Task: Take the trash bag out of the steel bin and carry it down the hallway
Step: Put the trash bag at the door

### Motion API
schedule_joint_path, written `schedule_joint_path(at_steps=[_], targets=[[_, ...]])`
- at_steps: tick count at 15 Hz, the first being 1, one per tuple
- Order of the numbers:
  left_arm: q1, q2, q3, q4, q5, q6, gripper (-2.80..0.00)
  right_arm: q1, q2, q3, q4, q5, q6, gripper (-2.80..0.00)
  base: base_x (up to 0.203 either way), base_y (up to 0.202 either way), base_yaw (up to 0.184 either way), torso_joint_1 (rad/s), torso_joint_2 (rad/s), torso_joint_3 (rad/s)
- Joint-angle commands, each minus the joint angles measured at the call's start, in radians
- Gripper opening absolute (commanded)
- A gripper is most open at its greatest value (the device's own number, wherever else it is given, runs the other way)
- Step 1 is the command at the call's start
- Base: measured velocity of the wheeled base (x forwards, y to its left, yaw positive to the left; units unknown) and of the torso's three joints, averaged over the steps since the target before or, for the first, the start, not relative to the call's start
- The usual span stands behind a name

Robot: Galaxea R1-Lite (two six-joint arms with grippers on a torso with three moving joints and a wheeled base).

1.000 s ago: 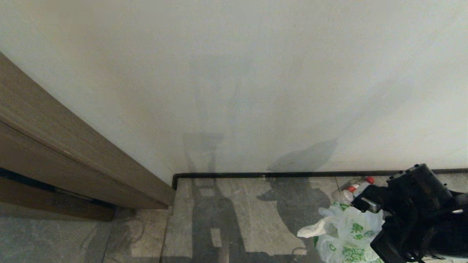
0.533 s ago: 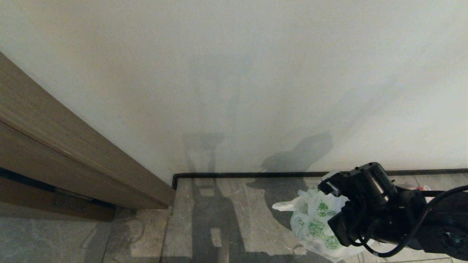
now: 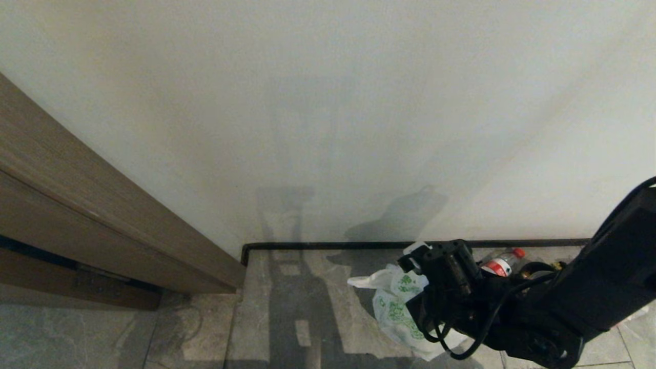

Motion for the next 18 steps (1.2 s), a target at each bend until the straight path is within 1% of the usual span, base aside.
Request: schedule_joint_path(at_steps=[1,3,7,10,11,15,18], targets=[[0.0,0.001,0.0,0.0,0.0,-0.001,-2.8,0.027,0.089,-0.044,-0.036,-0.007,0.0,-2.8,0.0,0.0,0.0,0.0,0.0,0.0],[0.0,0.001,0.0,0.0,0.0,0.001,-2.8,0.029,0.12,-0.059,-0.046,-0.012,-0.001,-2.8,0.0,0.0,0.0,0.0,0.0,0.0],[0.0,0.001,0.0,0.0,0.0,-0.001,-2.8,0.046,0.198,-0.098,-0.139,-0.033,-0.001,-2.8,0.0,0.0,0.0,0.0,0.0,0.0],[0.0,0.001,0.0,0.0,0.0,-0.001,-2.8,0.056,0.21,-0.114,-0.138,-0.034,0.005,-2.8,0.0,0.0,0.0,0.0,0.0,0.0],[0.0,0.001,0.0,0.0,0.0,0.0,-2.8,0.057,0.21,-0.114,-0.135,-0.03,0.005,0.0,0.0,0.0,0.0,0.0,0.0,0.0],[0.0,0.001,0.0,0.0,0.0,-0.001,-2.8,0.059,0.215,-0.124,-0.128,-0.027,0.002,0.0,0.0,0.0,0.0,0.0,0.0,0.0],[0.0,0.001,0.0,0.0,0.0,-0.001,-2.8,0.062,0.171,-0.11,-0.093,-0.027,0.006,0.0,0.0,0.0,0.0,0.0,0.0,0.0]])
